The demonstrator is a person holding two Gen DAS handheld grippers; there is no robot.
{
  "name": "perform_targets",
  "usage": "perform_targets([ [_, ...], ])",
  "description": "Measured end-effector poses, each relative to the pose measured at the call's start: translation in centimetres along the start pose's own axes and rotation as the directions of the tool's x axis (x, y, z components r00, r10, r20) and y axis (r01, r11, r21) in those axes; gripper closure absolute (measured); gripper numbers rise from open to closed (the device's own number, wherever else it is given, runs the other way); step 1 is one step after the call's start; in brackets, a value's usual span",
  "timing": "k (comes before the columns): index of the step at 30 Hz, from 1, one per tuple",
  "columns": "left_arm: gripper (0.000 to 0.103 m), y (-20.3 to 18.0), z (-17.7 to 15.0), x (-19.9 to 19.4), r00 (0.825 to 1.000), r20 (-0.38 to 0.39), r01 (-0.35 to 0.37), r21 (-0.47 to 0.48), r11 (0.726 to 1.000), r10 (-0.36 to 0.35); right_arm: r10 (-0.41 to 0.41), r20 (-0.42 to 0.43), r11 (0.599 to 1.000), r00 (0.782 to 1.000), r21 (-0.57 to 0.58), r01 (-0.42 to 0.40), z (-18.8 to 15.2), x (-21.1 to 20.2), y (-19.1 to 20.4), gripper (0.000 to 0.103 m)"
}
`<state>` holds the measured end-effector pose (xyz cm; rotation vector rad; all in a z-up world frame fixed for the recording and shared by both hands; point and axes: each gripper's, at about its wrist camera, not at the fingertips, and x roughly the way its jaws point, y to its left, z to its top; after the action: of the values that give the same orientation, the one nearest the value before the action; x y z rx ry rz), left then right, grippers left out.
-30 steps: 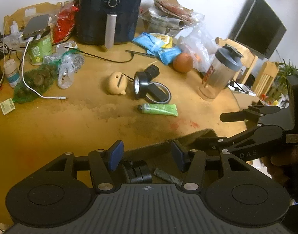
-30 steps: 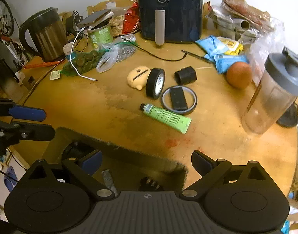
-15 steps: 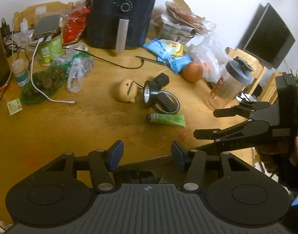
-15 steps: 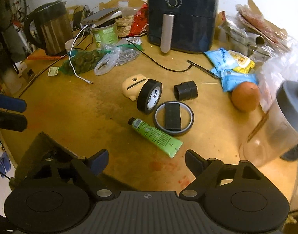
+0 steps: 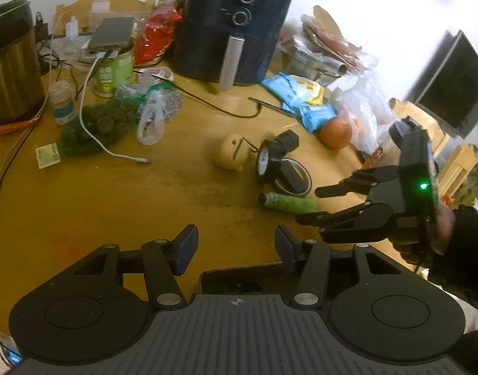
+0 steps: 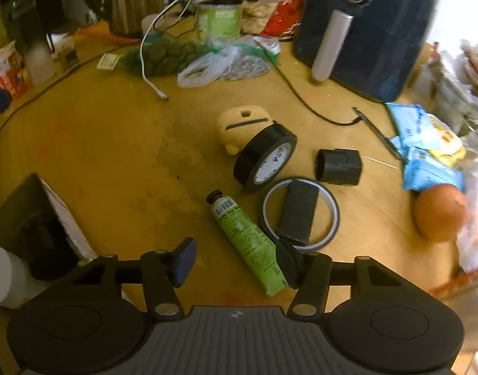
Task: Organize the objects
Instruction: 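Reach the right tool to the green hand-cream tube and close on it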
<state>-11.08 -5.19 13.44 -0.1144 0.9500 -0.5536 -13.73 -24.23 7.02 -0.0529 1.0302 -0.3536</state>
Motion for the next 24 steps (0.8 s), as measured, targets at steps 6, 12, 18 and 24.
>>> perform_targets([
  [6, 0.05, 0.5, 0.0, -0.4, 0.999, 0.023, -0.024, -0.041, 0.999, 0.025, 0.023, -0.023, 0.997, 0.999, -0.071, -0.024, 0.6, 2.3, -0.1, 0.048],
  [12, 0.05, 0.4, -0.1, -0.6, 0.998, 0.031, -0.045, -0.056, 0.997, 0.047, 0.04, -0.047, 0.996, 0.998, -0.079, -0.044, 0.8, 3.8, -0.6, 0.058],
  [18, 0.05, 0.2, -0.2, -0.3, 0.999, 0.028, -0.04, -0.07, 0.997, 0.042, 0.085, -0.06, 0.996, 0.995, -0.03, -0.087, 0.8, 3.9, -0.7, 0.065],
  [24, 0.05, -0.4, -0.1, 0.1, 0.999, 0.026, -0.033, -0.067, 0.997, 0.034, 0.089, -0.072, 0.995, 0.993, -0.034, -0.092, 1.1, 4.8, -0.5, 0.065],
])
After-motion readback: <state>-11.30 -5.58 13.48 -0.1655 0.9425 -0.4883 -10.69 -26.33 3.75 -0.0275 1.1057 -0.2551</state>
